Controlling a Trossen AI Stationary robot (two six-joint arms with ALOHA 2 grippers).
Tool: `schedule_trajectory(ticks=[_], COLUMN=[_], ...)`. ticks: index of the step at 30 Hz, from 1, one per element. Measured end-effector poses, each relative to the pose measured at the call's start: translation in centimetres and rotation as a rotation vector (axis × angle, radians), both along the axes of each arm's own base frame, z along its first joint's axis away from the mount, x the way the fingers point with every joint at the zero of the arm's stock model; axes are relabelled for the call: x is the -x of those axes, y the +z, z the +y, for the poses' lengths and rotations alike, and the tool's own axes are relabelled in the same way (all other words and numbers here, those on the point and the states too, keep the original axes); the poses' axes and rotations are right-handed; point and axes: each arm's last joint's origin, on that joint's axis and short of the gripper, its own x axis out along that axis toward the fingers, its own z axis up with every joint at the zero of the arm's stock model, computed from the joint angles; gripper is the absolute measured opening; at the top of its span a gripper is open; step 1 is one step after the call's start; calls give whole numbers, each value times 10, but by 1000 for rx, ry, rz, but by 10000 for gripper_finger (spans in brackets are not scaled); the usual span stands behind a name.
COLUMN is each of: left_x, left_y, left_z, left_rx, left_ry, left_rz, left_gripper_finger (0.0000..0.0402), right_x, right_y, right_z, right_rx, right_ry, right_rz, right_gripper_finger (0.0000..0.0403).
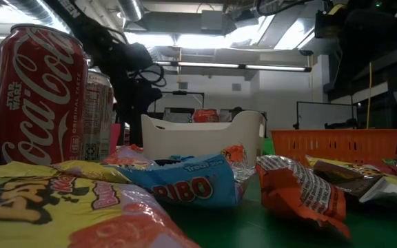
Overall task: Sort candy
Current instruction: Put the orange chocolate into the blue bin
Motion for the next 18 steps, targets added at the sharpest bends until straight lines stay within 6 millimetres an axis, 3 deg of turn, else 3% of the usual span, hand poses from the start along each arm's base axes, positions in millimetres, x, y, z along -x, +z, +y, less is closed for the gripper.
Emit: schedule_trajectory(ticks=[18], left_x=[-13], left_y=[-44], left_z=[10], left_rx=[25], left_ry=[18], left_rz=[86], left_gripper_finger=[104], right_x=[0], right_y=[0], right_z=[0], right_rx=[-1], right_ry=[1], right_rz=[-3], right_gripper_finger=[115])
